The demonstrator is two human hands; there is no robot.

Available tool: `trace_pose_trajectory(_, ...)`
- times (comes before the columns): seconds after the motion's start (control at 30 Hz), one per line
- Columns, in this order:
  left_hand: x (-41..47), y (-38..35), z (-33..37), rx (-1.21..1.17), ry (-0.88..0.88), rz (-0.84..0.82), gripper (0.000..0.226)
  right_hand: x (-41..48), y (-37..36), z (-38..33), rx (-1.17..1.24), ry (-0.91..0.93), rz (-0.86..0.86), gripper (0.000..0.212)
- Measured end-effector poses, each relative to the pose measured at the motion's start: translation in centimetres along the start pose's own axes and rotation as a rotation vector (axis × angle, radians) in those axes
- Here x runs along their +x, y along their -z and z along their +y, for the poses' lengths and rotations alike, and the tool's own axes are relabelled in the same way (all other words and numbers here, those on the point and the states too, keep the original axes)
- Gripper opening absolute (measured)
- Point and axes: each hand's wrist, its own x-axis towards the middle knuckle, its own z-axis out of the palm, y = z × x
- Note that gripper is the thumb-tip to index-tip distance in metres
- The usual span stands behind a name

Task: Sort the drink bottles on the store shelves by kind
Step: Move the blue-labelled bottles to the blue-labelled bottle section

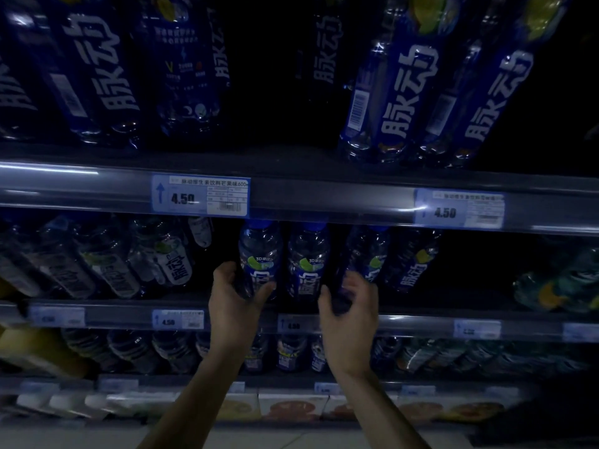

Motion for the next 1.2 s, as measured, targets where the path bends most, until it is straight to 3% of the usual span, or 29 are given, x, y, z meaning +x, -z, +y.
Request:
trace_pose_trajectory(0.1, -1.1, -0.2, -0.7, 0.063, -0.025, 0.055, 0.054, 1.0, 1.9, 1.2, 0.025, -0.028, 0.094, 0.041)
trace_pose_trajectory(0.2, -2.9, -0.8, -1.5, 0.176, -0.099, 0.047, 0.039, 2.3, 2.8, 2.4, 0.003, -0.119, 0.079, 0.052)
trace_pose_trajectory(0.4, -5.4, -4.1, -1.9, 0.352, -0.296, -0.175, 0.046, 4.2, 2.6, 3.6, -0.003, -0.232, -0.082, 0.080)
trace_pose_trajectory(0.5, -5.8, -5.4, -2.0, 0.412, -0.344, -0.206, 0.056, 4.6, 2.4, 4.2, 0.025, -0.192, -0.128, 0.074)
trace_pose_trajectory(0.67, -5.9, -5.8, -3.0, 0.588, -0.433, -0.204, 0.055, 4.8, 2.2, 4.9, 0.130, -0.234, -0.196, 0.064)
trace_pose_trajectory(0.97, -5.9, -5.7, -3.2, 0.672, -0.450, -0.178, 0.056, 4.3, 1.7, 4.4, 0.155, -0.206, -0.083, 0.057)
trace_pose_trajectory(1.2, -5.7, -5.7, -3.4, 0.655, -0.451, -0.190, 0.055, 4.2, 1.3, 3.4, 0.152, -0.194, -0.095, 0.056)
